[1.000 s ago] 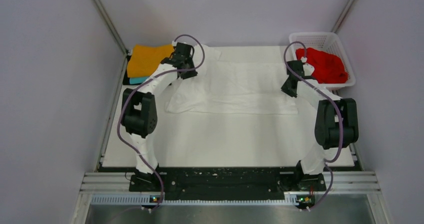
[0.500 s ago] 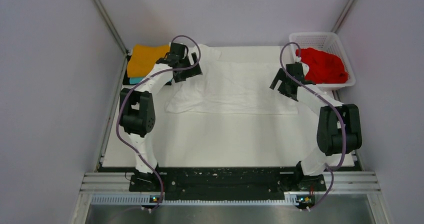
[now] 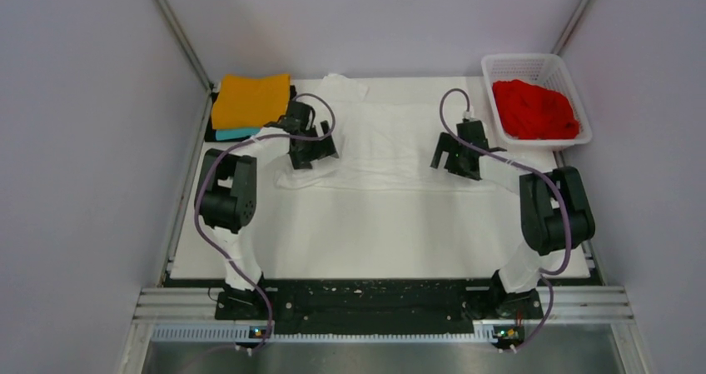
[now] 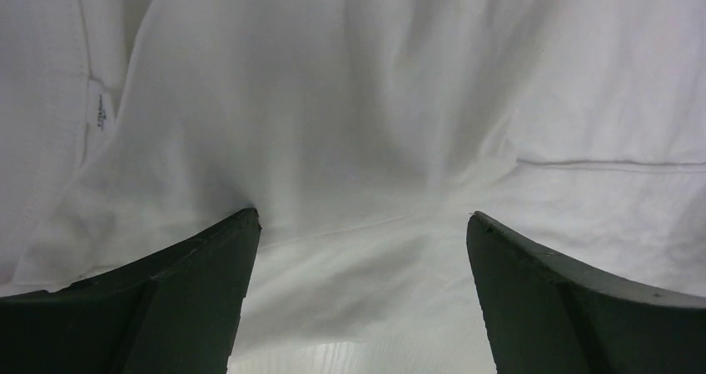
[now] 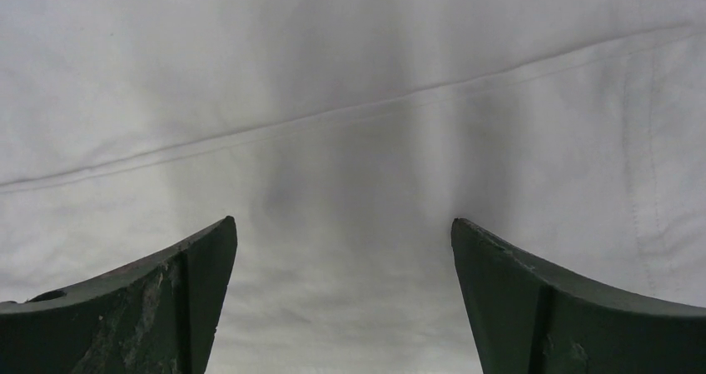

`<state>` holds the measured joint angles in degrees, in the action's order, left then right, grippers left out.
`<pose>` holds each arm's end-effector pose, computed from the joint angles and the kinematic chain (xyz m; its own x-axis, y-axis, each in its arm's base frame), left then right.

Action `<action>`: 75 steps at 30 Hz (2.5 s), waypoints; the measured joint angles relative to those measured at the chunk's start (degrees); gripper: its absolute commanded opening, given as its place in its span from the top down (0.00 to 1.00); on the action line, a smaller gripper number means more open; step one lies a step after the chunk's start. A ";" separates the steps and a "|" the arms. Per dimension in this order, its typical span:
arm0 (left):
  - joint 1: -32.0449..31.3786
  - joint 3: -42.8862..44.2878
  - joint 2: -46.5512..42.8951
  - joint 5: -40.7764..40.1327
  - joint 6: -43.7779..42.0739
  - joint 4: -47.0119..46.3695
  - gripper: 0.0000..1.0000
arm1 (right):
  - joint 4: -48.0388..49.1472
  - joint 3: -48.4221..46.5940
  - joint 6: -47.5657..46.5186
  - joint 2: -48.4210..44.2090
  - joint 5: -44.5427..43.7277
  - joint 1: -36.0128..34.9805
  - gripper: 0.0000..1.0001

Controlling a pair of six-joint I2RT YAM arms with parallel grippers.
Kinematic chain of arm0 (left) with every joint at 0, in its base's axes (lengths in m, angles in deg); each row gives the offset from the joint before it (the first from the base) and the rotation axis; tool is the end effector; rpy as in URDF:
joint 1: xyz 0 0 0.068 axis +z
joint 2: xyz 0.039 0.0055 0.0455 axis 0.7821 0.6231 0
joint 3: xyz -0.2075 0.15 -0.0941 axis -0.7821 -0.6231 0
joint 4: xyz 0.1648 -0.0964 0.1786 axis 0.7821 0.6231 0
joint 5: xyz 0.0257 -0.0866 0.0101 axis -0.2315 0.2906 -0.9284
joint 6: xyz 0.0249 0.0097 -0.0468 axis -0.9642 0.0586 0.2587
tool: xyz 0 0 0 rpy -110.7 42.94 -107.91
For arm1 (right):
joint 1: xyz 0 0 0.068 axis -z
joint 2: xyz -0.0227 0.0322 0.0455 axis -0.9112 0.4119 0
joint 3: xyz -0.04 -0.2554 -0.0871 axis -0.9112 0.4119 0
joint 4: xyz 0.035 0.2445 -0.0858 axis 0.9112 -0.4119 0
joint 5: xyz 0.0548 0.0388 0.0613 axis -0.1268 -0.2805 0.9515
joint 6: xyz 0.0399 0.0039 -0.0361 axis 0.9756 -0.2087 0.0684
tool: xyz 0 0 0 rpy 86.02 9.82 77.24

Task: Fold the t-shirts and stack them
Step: Fold the flattened tshirt in 1/3 of the way, then grab the side of the flattened tshirt furthest away from the robot with both arms

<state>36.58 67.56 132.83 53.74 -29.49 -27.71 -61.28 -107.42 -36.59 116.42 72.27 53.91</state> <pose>0.3960 -0.1101 0.1773 -0.8767 -0.3054 -0.3716 -0.1630 0.9154 -0.3680 0.3341 0.0665 0.1669 -0.7633 0.2882 -0.5783 0.2037 0.9567 0.2078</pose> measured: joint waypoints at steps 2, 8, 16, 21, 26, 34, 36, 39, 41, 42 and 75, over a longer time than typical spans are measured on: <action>0.00 -2.58 -1.55 0.09 0.48 -2.29 0.01 | 1.99 1.84 0.02 -0.96 -0.20 -0.02 0.01; -0.37 -16.74 -11.65 0.07 3.13 -7.15 0.01 | 3.08 10.78 1.64 -9.11 0.07 -0.13 0.01; -5.90 -35.98 -30.49 -1.60 11.02 -5.29 0.01 | -5.31 22.14 7.28 -25.09 1.60 -2.03 0.01; -10.56 -42.86 -40.02 -3.21 16.76 -0.42 0.01 | -13.07 26.45 11.69 -34.34 2.19 -2.12 0.01; -16.33 -43.58 -41.66 -6.75 22.27 2.45 0.01 | -18.29 27.63 15.28 -38.53 3.28 -2.45 0.01; -19.34 -43.52 -43.58 -12.74 29.27 11.08 0.01 | -24.48 28.59 18.88 -42.66 3.93 -3.21 0.01; -19.34 -43.50 -43.76 -14.29 29.75 13.18 0.01 | -25.09 28.59 19.26 -42.80 3.91 -3.23 0.01; -19.34 -41.83 -43.47 -16.00 29.38 16.48 0.01 | -25.33 28.55 19.50 -43.06 3.93 -3.23 0.01; -19.34 -38.34 -42.53 -16.83 28.20 18.32 0.01 | -26.16 28.52 19.50 -43.76 3.91 -3.26 0.01; -19.34 -35.91 -41.99 -17.25 27.28 18.47 0.01 | -26.58 28.44 19.47 -44.24 3.69 -3.26 0.01; -1.57 45.38 22.99 -15.69 -12.17 13.29 0.17 | -12.07 8.92 9.90 -27.04 -17.97 -1.92 0.01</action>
<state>35.01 112.93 155.82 38.04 -41.67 -14.42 -73.34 -98.50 -26.69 89.39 54.30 51.98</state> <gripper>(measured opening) 0.850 0.986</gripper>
